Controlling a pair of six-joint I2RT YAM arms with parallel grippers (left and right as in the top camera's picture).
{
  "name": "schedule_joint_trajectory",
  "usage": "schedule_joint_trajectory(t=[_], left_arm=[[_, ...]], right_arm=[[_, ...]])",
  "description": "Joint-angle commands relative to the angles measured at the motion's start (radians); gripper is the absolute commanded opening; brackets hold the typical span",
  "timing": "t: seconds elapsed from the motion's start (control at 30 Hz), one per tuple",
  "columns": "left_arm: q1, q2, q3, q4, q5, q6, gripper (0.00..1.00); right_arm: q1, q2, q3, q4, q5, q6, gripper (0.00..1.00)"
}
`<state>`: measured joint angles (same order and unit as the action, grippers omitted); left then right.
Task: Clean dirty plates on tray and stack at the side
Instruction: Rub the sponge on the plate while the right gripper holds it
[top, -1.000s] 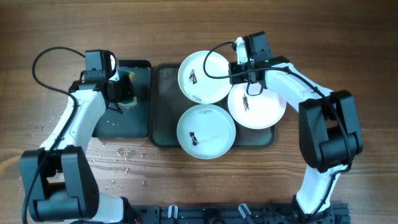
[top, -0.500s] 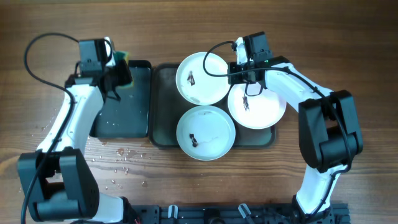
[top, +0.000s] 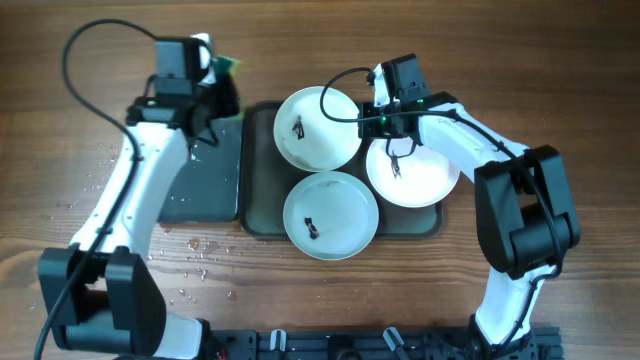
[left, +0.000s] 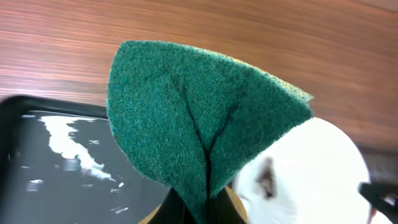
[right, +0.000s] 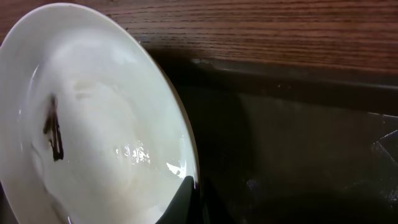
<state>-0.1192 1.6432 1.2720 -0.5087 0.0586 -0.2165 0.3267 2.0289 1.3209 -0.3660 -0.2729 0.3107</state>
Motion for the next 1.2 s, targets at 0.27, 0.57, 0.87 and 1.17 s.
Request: schedule_joint_trajectory(t=[0.27, 0.57, 0.87, 1.17], left_arm=[[-0.192, 0.110, 0.014, 0.011, 0.019, -0.150, 0.04], [-0.222, 0.208, 0.014, 0.075, 0.019, -0.211, 0.04], [-0.222, 0.259, 0.014, 0.079, -0.007, -0.211, 0.04], [-0.223, 0.276, 0.014, 0.082, -0.007, -0.211, 0.04]], right_arm=[[0.021, -0.024, -0.004, -0.001, -0.023, 0.037, 0.04], [0.029, -0.024, -0.005, -0.008, -0.020, 0.037, 0.04], [0.030, -0.024, -0.005, -0.048, -0.020, 0.037, 0.04], [0.048, -0.024, -0.005, -0.066, -0.019, 0.030, 0.04]])
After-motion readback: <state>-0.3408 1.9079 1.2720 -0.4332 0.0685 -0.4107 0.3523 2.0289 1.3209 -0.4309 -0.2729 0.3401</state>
